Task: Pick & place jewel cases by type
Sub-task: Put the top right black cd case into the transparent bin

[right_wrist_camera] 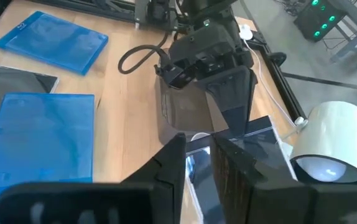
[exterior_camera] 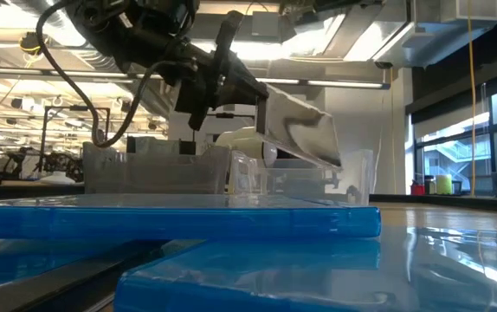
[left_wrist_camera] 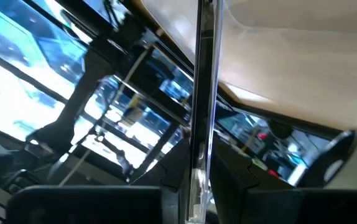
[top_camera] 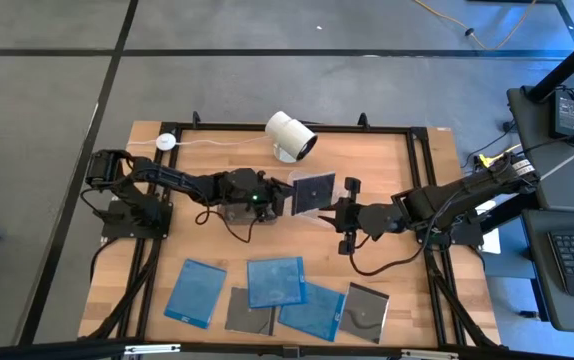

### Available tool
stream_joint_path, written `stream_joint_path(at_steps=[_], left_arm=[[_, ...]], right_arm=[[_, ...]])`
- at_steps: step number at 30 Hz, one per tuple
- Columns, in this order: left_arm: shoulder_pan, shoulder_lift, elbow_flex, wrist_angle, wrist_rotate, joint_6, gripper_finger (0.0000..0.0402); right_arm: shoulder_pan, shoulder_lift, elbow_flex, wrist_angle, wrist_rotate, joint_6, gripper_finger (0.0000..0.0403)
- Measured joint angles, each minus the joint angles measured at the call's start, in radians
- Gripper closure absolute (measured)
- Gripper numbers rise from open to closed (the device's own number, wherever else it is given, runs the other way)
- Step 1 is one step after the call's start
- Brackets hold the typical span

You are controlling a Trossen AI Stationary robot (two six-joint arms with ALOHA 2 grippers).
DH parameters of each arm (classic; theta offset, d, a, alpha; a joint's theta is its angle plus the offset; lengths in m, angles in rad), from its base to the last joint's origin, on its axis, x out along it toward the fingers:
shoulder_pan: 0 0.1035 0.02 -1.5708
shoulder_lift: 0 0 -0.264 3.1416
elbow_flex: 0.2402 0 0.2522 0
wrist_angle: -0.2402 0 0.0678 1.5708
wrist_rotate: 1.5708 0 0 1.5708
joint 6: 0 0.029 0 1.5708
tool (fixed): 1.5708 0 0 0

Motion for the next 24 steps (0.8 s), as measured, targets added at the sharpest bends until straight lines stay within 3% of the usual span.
stream_joint_path(at_steps=[8, 16, 24], left_arm=[[0.053, 0.061, 0.000, 0.034, 0.130, 0.084, 0.0359], [0.095, 0.196, 0.000, 0.234, 0.128, 0.111, 0.0355], [0.106, 0.233, 0.000, 0.236, 0.131, 0.073, 0.0346]], right_arm=[[0.000, 0.000, 0.000, 0.000, 0.000, -0.001, 0.0324], [0.000, 0.001, -0.047, 0.034, 0.001, 0.000, 0.0324], [0.000, 0.001, -0.082, 0.053, 0.002, 0.000, 0.0324]])
